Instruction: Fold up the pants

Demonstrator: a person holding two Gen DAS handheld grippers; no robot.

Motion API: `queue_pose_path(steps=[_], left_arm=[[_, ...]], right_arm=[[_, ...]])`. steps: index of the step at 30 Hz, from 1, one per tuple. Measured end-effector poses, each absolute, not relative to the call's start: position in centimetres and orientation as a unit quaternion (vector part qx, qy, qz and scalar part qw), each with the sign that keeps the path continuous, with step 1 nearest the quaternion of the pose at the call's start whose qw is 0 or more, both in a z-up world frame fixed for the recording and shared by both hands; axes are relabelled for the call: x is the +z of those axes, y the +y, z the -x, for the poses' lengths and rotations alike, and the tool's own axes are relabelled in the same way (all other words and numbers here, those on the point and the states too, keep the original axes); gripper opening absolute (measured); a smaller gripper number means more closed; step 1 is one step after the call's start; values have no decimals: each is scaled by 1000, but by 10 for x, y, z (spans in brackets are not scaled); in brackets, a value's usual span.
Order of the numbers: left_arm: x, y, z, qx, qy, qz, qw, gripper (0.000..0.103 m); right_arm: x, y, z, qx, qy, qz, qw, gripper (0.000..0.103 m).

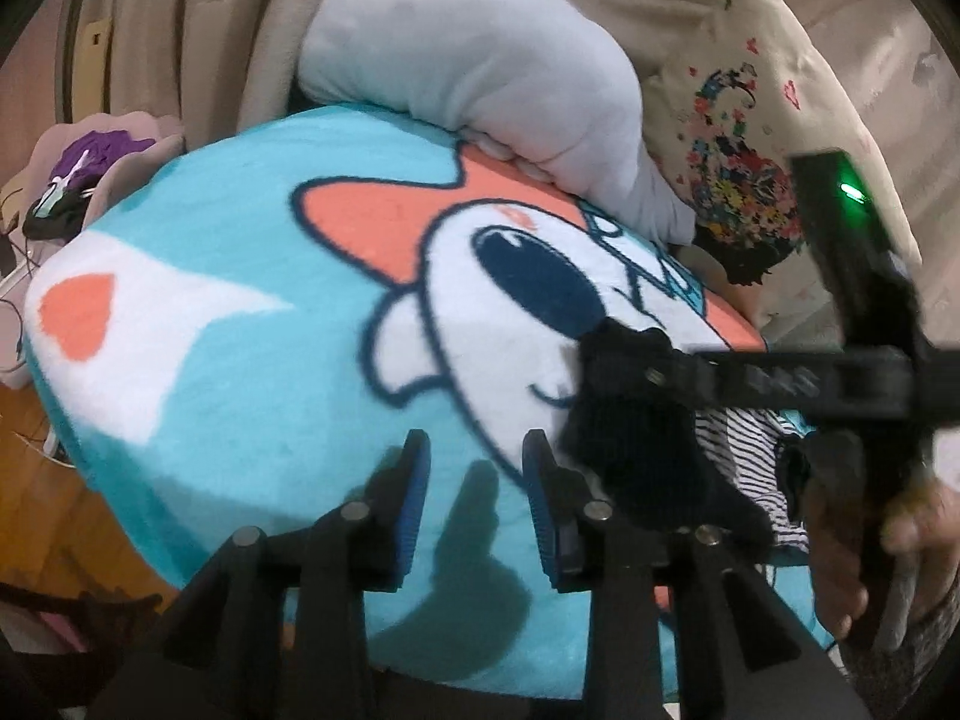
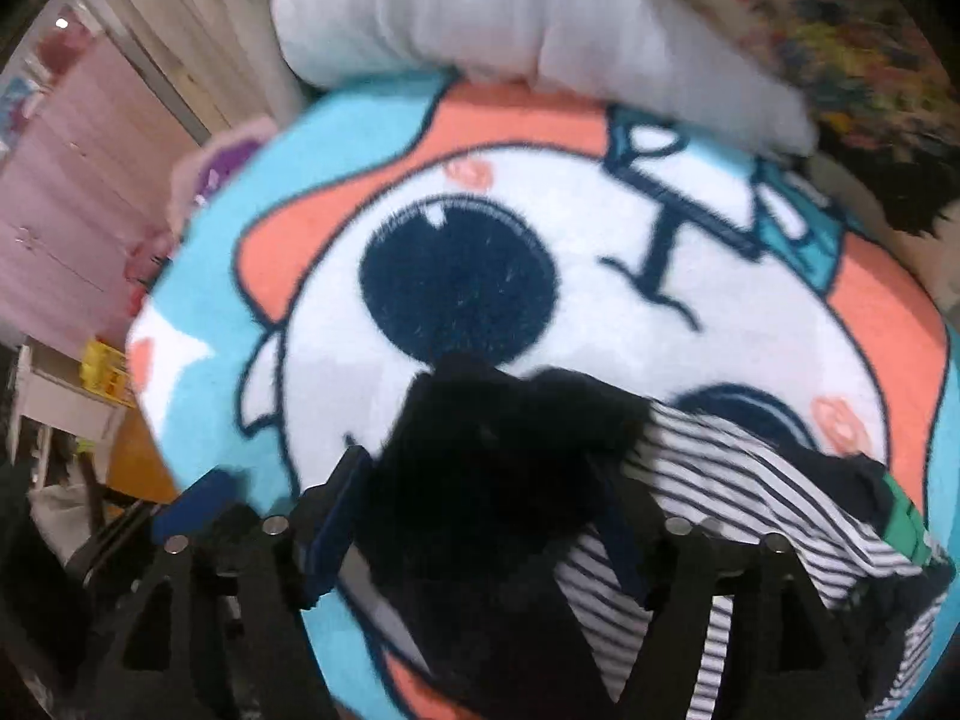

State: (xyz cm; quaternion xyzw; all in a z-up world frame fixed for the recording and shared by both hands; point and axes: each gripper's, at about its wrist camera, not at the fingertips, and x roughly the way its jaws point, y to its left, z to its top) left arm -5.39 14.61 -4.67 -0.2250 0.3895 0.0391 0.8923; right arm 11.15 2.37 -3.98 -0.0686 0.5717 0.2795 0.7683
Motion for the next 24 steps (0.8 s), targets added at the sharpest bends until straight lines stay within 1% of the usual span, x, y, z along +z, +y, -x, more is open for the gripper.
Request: queue_pose_path(steps=[3, 4, 6, 8, 9, 10, 11, 12, 16, 17, 18, 19, 20, 21, 24], left_arm=[[-49, 150, 56, 32, 386, 235, 891, 31], [-49, 150, 57, 30, 385, 236, 892, 34], [-48, 149, 58, 24, 380, 238, 894, 45], [-47, 145, 58, 14, 374, 242, 895, 59], [-47, 140, 58, 5, 372, 240, 897, 62], [-46, 134, 56, -1, 371, 236, 898, 69], [-46, 128, 54, -5, 372, 230, 899, 77], [-46, 121, 52, -13, 372, 223, 901, 80], [-46, 85, 42, -39, 368, 172, 913, 79], [-47, 75, 39, -38, 371, 156, 915, 63], [-48, 67, 36, -37, 379, 142, 914, 45], [-50, 61, 31, -41, 392, 132, 909, 8], [-52, 55, 26, -48, 410, 127, 902, 6], [-52, 52, 24, -46, 412, 132, 900, 6], [-39, 40, 28, -51, 397, 127, 907, 6]], right_arm=[[-49, 38, -114, 247, 576, 90, 774, 85], [-51, 43, -111, 241, 571, 107, 778, 85], [-54, 52, -105, 232, 560, 141, 783, 83], [-52, 49, -99, 230, 548, 143, 791, 72], [-48, 46, -98, 231, 544, 139, 794, 56], [-44, 42, -97, 230, 541, 134, 798, 45], [-41, 36, -97, 238, 540, 118, 799, 43], [-38, 30, -97, 244, 538, 107, 799, 41], [-28, 13, -93, 266, 531, 73, 801, 37], [-23, 8, -91, 271, 528, 65, 802, 37], [-20, 4, -90, 275, 526, 58, 803, 36], [-17, 2, -90, 278, 522, 52, 804, 36], [-11, -4, -88, 285, 516, 42, 807, 35], [-6, -9, -89, 290, 512, 34, 807, 35], [5, -31, -91, 306, 500, 0, 810, 35]])
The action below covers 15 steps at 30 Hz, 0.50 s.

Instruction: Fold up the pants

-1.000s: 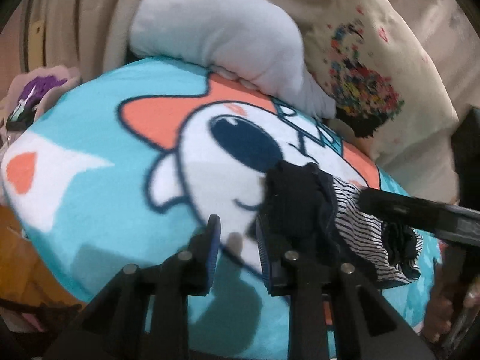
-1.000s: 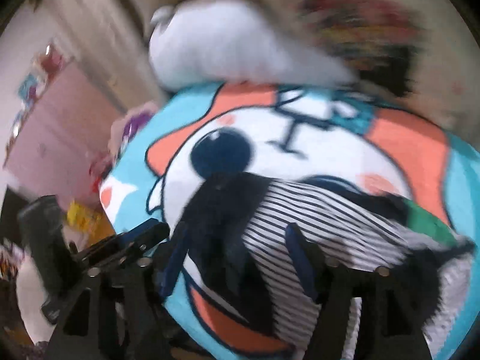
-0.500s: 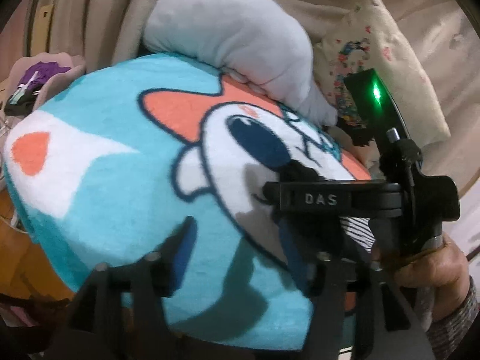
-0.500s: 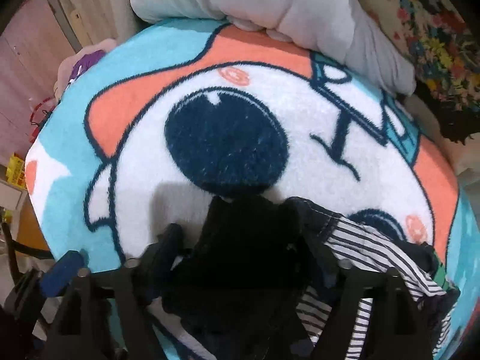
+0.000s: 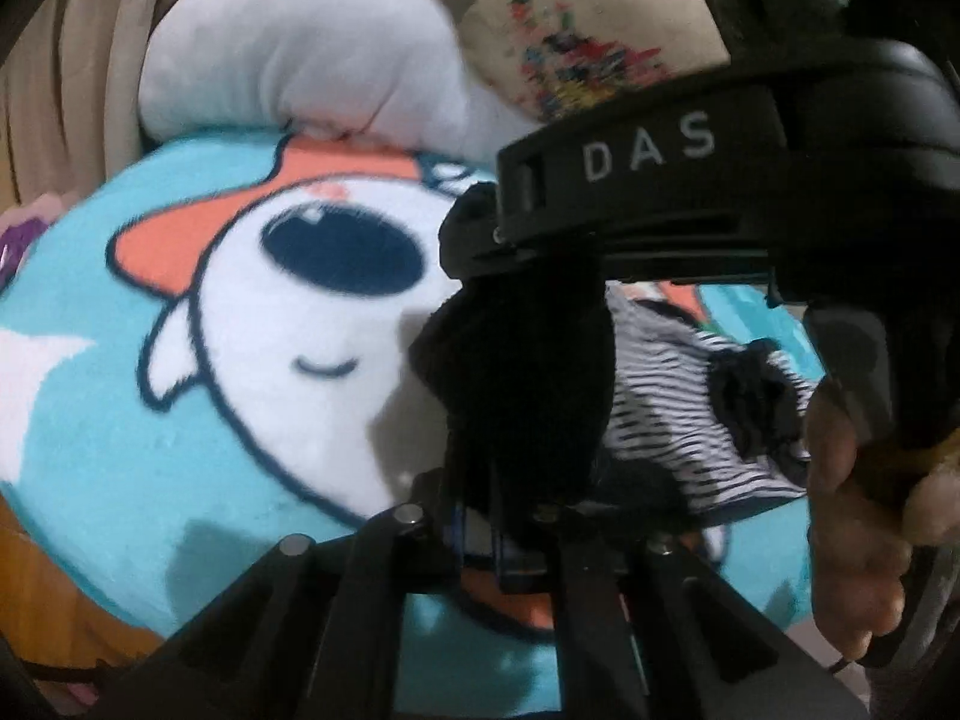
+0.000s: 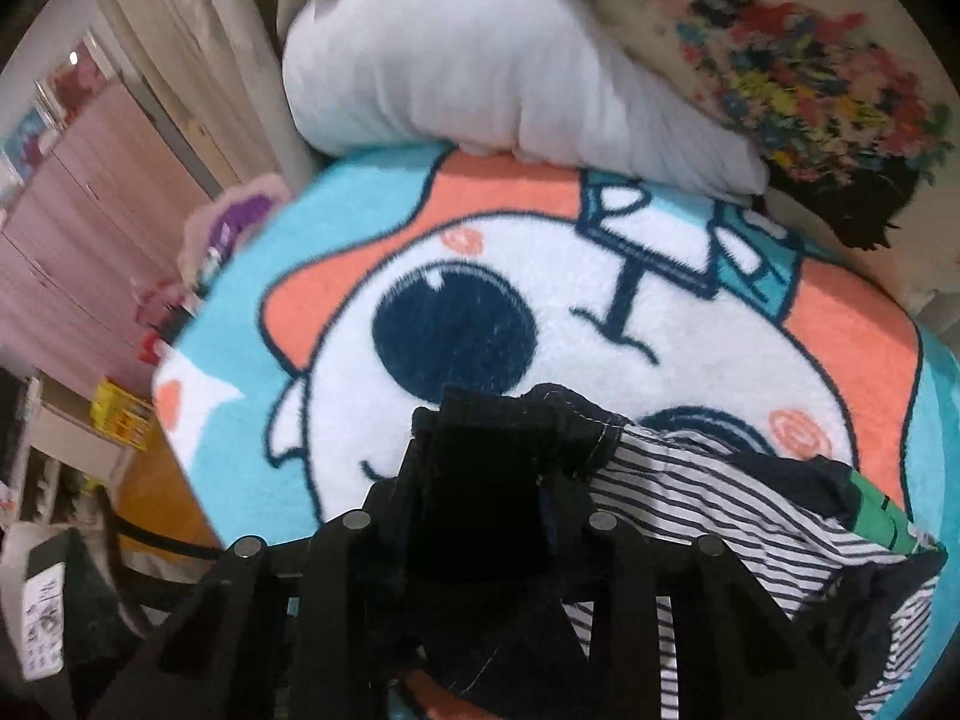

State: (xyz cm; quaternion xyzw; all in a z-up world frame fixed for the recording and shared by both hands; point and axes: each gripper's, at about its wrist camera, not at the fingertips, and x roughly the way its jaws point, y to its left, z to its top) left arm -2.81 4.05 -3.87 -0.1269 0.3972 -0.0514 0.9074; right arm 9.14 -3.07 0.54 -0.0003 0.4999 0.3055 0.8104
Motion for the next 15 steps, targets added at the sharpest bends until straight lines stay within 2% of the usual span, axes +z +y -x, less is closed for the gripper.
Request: queue_pose_path(steps=[9, 15], left_arm=[[2, -34, 24, -139, 376, 88, 912, 6], [-2, -92, 21, -191, 394, 47, 898, 9]], right_arm=[[38, -143, -79, 304, 452, -113, 831, 35], [8, -245, -77, 247, 453, -191, 835, 38]])
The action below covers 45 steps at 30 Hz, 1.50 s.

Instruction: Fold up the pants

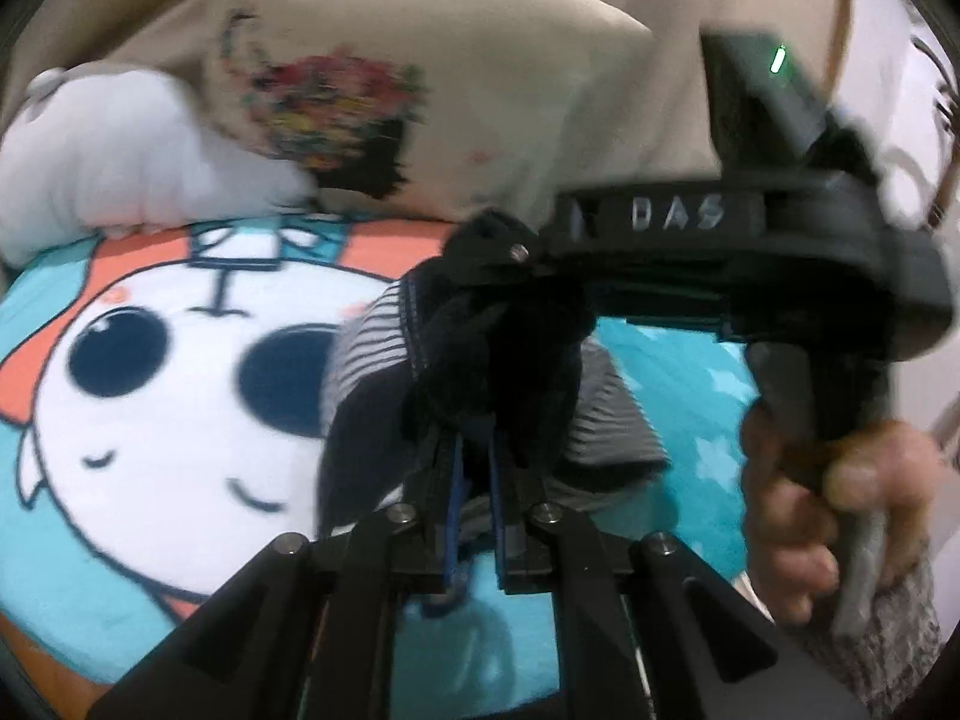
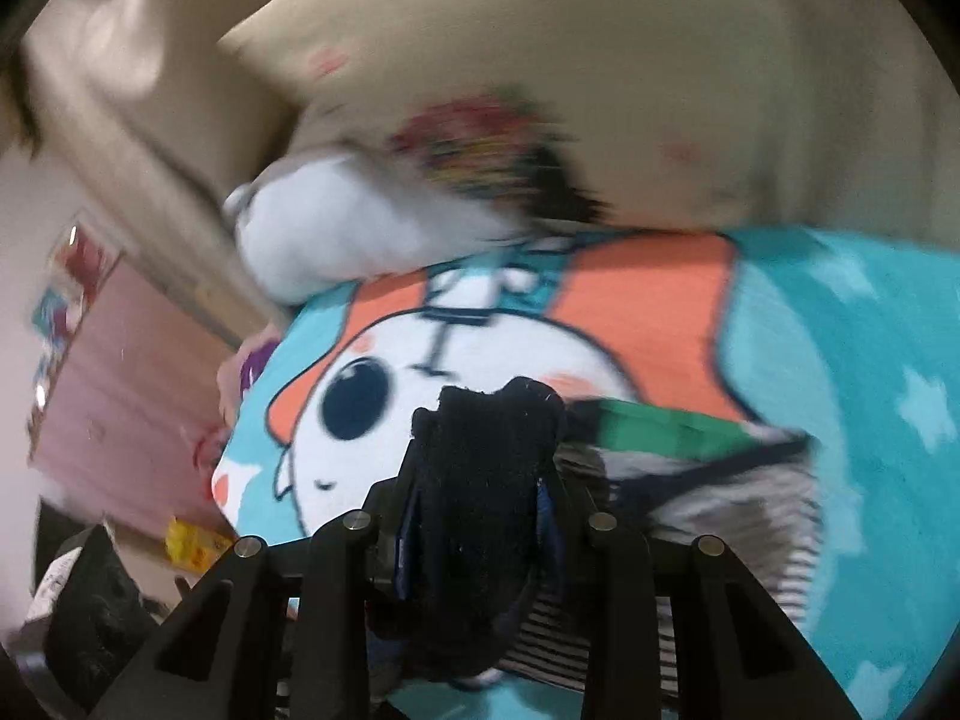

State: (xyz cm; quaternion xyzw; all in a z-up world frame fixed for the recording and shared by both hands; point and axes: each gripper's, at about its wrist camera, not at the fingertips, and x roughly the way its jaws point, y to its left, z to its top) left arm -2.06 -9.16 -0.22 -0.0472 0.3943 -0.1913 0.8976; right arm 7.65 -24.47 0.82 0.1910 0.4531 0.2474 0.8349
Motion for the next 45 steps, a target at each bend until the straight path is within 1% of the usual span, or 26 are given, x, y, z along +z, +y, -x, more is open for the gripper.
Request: queue_pose_path(steps=[1, 4, 5, 8, 11, 12, 13, 15, 17, 20, 21, 22, 28, 30, 32, 33, 36, 38, 40, 42, 44, 45], left_arm=[[-3, -94, 24, -201, 397, 46, 894, 11], [-6, -92, 30, -211, 404, 45, 889, 30], [-7, -88, 31, -207, 403, 49, 890, 32], [-8, -75, 24, -179, 404, 61, 895, 34], [-10, -72, 14, -162, 413, 75, 893, 34], [-12, -73, 11, -155, 416, 76, 893, 34], [-13, -75, 10, -151, 420, 74, 892, 34], [-17, -78, 11, -151, 426, 74, 889, 34], [-19, -78, 14, -154, 427, 74, 888, 34], [-16, -76, 15, -153, 423, 76, 890, 34], [-14, -75, 15, -152, 420, 76, 892, 34], [-11, -75, 17, -150, 417, 75, 893, 35], [5, -75, 12, -146, 395, 70, 904, 44], [6, -84, 9, -151, 392, 61, 905, 44], [0, -96, 4, -157, 396, 48, 904, 48], [-5, -101, 1, -157, 401, 40, 902, 48], [-33, -116, -11, -145, 439, 16, 886, 48], [-51, -119, -17, -136, 459, 19, 878, 48], [-50, -122, -13, -130, 443, 8, 887, 49], [-50, -127, -13, -128, 440, -9, 889, 49], [-51, -127, -12, -127, 439, -8, 889, 50], [-51, -126, -13, -127, 438, -6, 890, 50]], right_arm=[[0, -258, -77, 231, 457, -197, 836, 40], [-20, -295, -74, 167, 463, -197, 848, 43], [-19, -306, -71, 156, 458, -197, 852, 44], [-2, -327, -59, 147, 418, -216, 870, 45], [18, -327, -51, 179, 383, -218, 880, 47], [21, -322, -51, 185, 384, -208, 880, 51], [21, -318, -50, 188, 386, -199, 881, 58], [14, -310, -50, 178, 399, -177, 882, 65], [2, -304, -50, 163, 413, -165, 881, 65], [-20, -300, -53, 183, 434, -177, 864, 65], [-24, -298, -52, 200, 438, -184, 857, 49], [-27, -296, -52, 217, 444, -192, 848, 20], [-12, -318, -44, 207, 421, -203, 860, 17], [-15, -325, -43, 187, 423, -202, 863, 17], [-22, -329, -45, 175, 433, -206, 860, 17], [-29, -330, -47, 168, 442, -206, 857, 18], [-40, -331, -53, 143, 465, -200, 851, 30], [-28, -337, -47, 134, 443, -208, 862, 31], [0, -341, -33, 122, 389, -205, 890, 31], [18, -341, -28, 158, 361, -227, 891, 31], [25, -333, -31, 218, 353, -250, 875, 31], [23, -325, -38, 247, 364, -256, 861, 31]])
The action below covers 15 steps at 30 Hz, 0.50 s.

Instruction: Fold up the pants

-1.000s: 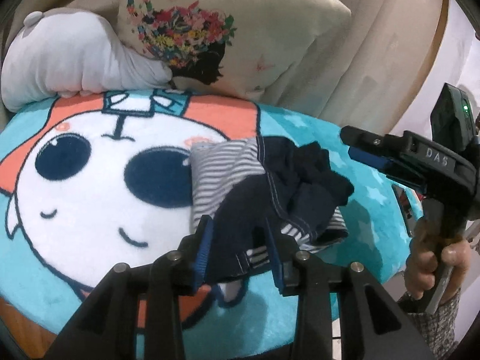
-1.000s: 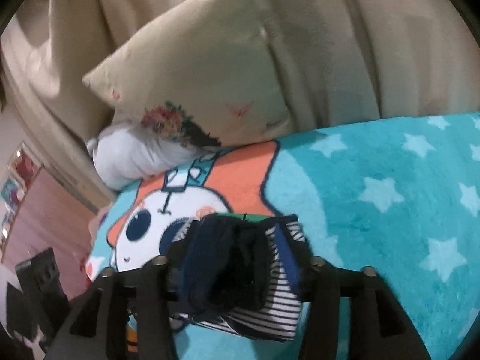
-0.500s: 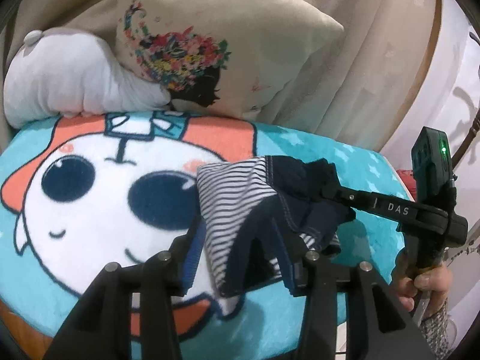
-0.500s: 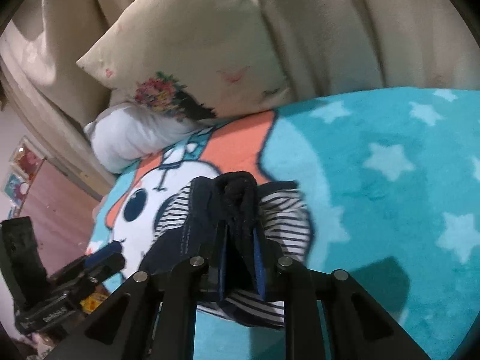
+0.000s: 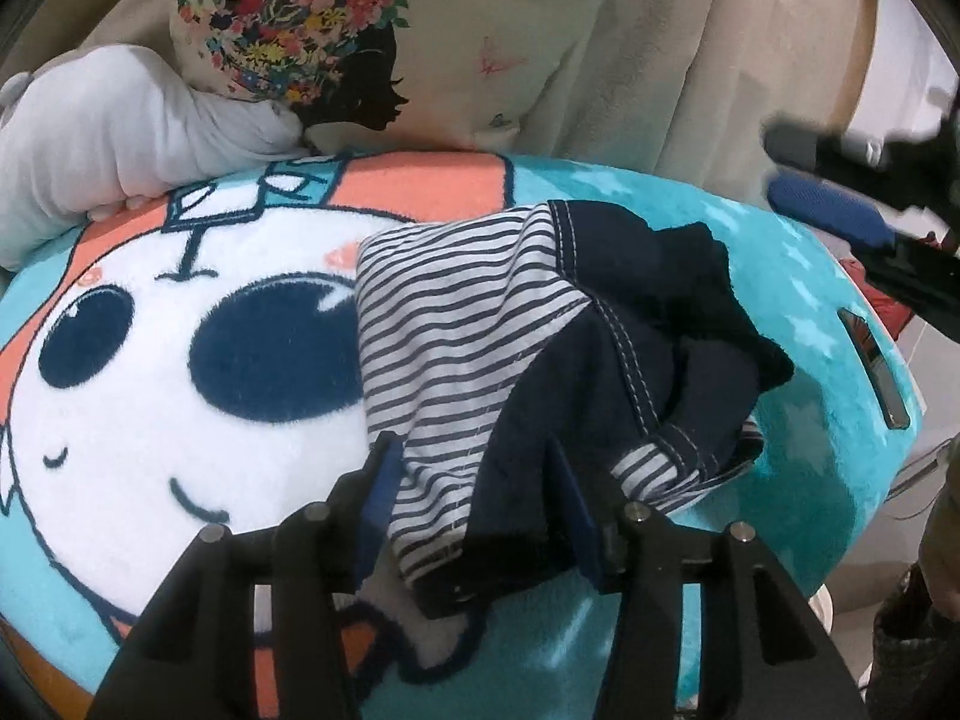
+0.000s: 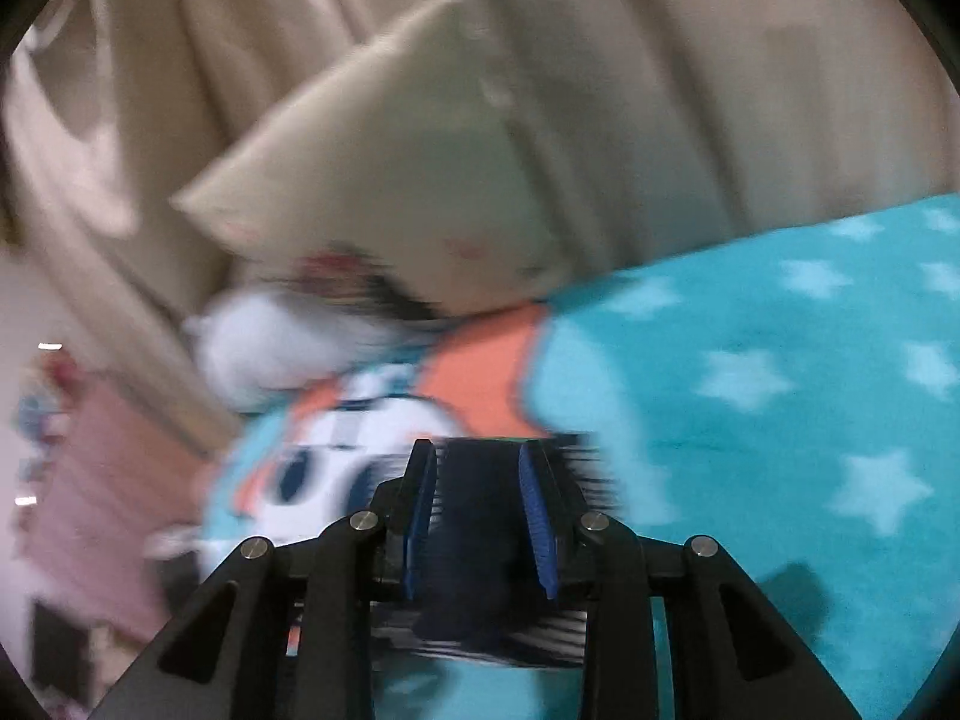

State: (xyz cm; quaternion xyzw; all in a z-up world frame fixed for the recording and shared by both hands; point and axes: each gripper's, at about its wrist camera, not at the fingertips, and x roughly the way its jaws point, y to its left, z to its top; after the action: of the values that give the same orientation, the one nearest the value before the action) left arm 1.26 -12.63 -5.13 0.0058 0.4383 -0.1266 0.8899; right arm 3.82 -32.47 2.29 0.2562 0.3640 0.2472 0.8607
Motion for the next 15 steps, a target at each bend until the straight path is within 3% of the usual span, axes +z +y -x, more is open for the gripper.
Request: queue_pose_path(steps=[5, 6, 10, 12, 14, 15], left_arm=[[-52, -127, -8, -123, 432, -13, 894, 54], [-51, -127, -7, -126, 432, -16, 893, 54], [-27, -110, 0, -170, 427, 4, 888, 54], [-13, -95, -3, -170, 413, 25, 895, 60], [-6, -75, -13, -152, 405, 60, 900, 73], [-7, -66, -21, -143, 410, 80, 897, 73]], right_arm=[[-39, -306, -91, 199, 450, -259, 831, 31], [-48, -307, -94, 192, 456, -263, 829, 25], [-34, -317, -69, 184, 418, -263, 850, 27], [-15, -316, -51, 178, 394, -220, 874, 30], [-4, -314, -33, 202, 378, -199, 881, 30], [-6, -312, -30, 214, 381, -199, 877, 35]])
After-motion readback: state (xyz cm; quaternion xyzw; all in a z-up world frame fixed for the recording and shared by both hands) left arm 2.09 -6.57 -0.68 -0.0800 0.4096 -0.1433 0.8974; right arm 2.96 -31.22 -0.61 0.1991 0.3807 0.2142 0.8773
